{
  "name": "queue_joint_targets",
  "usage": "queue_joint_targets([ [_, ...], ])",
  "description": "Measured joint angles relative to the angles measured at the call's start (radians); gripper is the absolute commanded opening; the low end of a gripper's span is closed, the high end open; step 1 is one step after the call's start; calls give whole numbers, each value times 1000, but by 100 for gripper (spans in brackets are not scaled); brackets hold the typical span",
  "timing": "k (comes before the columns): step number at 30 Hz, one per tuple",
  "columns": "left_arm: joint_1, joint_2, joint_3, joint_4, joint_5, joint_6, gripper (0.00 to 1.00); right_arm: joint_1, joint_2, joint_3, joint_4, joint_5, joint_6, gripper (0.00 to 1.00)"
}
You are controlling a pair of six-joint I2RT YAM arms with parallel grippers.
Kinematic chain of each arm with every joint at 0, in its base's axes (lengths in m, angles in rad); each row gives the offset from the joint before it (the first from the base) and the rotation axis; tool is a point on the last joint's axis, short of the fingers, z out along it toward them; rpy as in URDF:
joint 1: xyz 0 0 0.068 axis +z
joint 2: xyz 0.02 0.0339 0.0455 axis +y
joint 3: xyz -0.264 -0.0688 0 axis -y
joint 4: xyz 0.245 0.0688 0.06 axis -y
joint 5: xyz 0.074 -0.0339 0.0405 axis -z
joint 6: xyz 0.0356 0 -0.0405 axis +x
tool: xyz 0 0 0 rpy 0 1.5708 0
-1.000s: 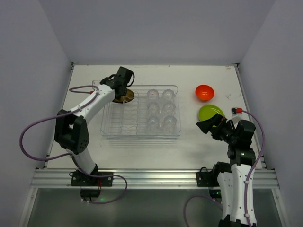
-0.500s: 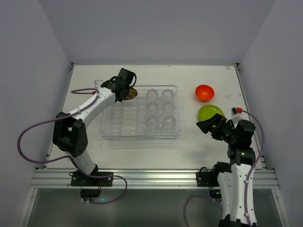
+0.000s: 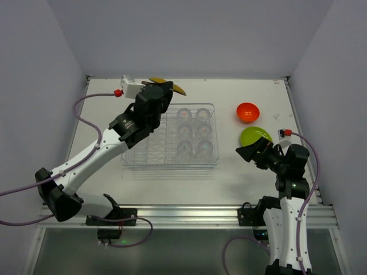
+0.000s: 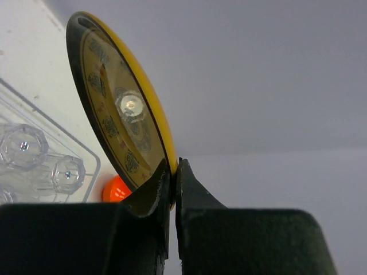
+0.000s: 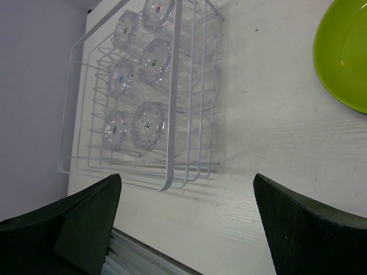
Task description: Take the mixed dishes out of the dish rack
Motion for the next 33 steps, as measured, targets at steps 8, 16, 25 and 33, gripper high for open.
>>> queue_joint_targets([
  [8,-137,-153,-103,121,306,852,0,0,1,34,21,-34,47,99],
  [16,-528,-164,-170,-241,260,1240,0,6,-38,46,26,-43,99,99],
  [25,-920,130,-5,-730,-41,1352,0,69,21,266,-117,-26,35,93],
  [33,-1045,149,2,-726,-129,1630,0,217,70,340,-210,-17,-1,85],
])
